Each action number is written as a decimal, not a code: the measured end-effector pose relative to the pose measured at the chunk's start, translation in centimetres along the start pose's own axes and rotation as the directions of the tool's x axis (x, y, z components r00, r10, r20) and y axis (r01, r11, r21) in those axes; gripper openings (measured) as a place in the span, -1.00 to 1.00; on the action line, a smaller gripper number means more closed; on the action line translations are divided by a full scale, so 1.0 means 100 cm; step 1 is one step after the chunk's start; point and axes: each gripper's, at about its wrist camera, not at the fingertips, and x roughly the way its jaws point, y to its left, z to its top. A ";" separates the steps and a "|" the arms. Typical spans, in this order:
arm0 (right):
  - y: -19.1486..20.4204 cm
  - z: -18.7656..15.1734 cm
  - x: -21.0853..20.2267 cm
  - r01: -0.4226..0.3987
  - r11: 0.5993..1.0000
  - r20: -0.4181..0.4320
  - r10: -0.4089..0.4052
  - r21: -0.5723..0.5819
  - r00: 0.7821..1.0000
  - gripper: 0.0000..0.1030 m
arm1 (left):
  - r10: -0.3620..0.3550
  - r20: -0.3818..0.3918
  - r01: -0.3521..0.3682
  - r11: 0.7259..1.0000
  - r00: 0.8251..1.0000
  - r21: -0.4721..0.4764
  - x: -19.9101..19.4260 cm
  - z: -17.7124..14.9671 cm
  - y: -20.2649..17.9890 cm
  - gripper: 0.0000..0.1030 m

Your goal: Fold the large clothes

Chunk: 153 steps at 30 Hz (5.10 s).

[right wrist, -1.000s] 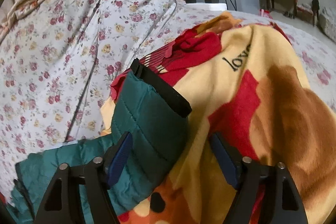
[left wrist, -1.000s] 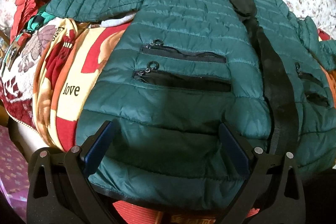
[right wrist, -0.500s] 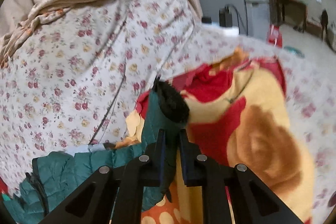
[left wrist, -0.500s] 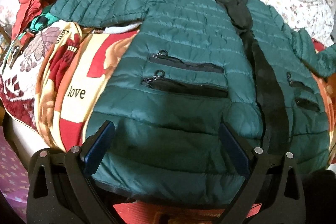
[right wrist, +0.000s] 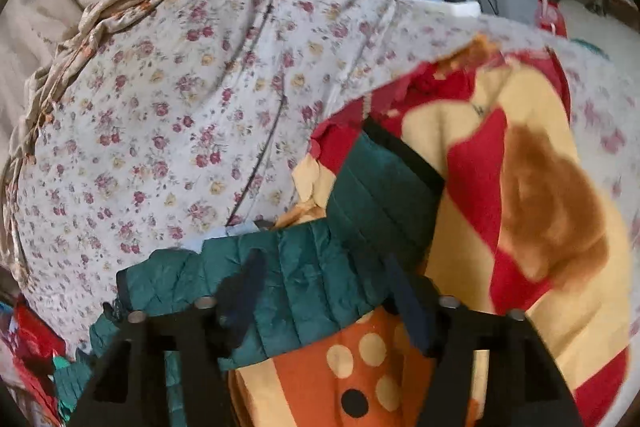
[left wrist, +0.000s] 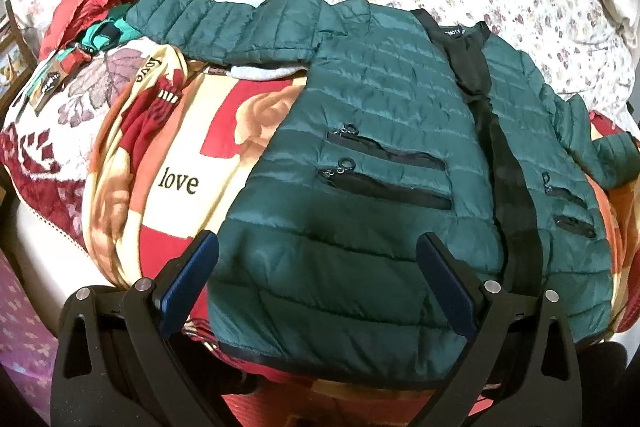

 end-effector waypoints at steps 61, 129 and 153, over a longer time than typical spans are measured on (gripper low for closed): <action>0.428 -0.325 0.145 -0.513 0.733 -0.574 0.205 -0.447 0.793 -0.84 | 0.241 0.150 -0.200 0.948 0.959 -0.246 0.068 0.073 0.124 0.94; 0.265 -0.302 0.013 -0.543 0.719 -0.390 0.392 -0.435 0.833 0.29 | -0.087 0.144 0.103 0.989 0.986 -0.108 0.061 0.250 0.053 -0.95; 0.261 -0.329 0.066 -0.495 0.748 -0.427 0.311 -0.442 0.849 0.29 | -0.206 0.085 0.220 0.833 0.975 -0.507 0.208 0.230 0.318 -0.20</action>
